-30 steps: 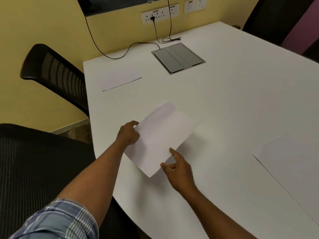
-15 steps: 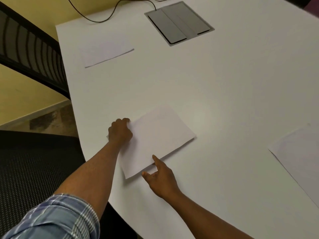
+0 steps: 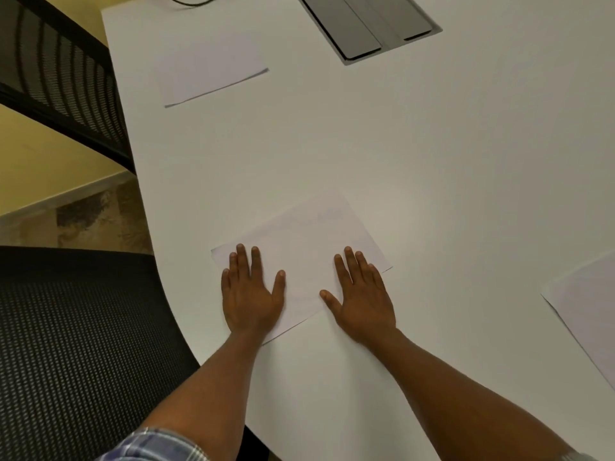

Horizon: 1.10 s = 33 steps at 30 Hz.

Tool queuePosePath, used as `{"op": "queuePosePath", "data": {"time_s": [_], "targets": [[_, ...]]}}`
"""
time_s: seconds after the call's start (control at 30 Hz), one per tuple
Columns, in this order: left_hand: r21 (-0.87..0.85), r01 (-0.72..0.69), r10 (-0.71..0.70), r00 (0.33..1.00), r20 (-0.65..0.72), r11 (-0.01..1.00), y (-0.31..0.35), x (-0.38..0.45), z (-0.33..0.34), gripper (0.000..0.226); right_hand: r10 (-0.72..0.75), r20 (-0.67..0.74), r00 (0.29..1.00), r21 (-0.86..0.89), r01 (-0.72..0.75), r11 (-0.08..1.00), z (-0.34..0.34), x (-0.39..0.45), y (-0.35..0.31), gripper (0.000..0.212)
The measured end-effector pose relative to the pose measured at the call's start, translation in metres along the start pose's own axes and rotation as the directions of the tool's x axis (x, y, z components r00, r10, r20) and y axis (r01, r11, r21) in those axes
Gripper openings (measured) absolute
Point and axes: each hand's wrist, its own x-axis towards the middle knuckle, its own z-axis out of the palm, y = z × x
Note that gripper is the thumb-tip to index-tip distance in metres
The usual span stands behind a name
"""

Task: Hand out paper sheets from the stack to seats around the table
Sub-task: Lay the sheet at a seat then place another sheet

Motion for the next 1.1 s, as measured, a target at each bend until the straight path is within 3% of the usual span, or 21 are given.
{"op": "queuePosePath", "data": {"time_s": [0.13, 0.5, 0.67, 0.87, 1.1], "targets": [[0.001, 0.009, -0.009, 1.000, -0.006, 1.000, 0.001, 0.003, 0.000, 0.077, 0.011, -0.032, 0.999, -0.022, -0.011, 1.000, 0.001, 0.002, -0.001, 0.075], [0.010, -0.026, 0.025, 0.997, 0.066, 1.000, -0.001, 0.005, -0.010, 0.080, 0.012, 0.052, 0.999, -0.025, -0.011, 1.000, -0.009, 0.002, -0.004, 0.077], [-0.015, -0.102, 0.102, 0.994, -0.027, 0.995, 0.010, -0.008, -0.031, 0.082, -0.047, -0.098, 0.994, -0.009, 0.047, 0.999, -0.022, -0.029, -0.005, 0.078], [-0.154, -0.168, 0.162, 0.985, -0.052, 0.974, 0.071, -0.064, -0.042, 0.079, 0.079, -0.144, 0.986, 0.024, -0.076, 0.997, -0.035, -0.104, 0.004, 0.078], [-0.239, -0.341, 0.343, 0.939, -0.031, 0.909, 0.136, -0.150, -0.038, 0.073, 0.218, -0.202, 0.955, 0.056, -0.210, 0.976, -0.058, -0.196, 0.043, 0.080]]}}
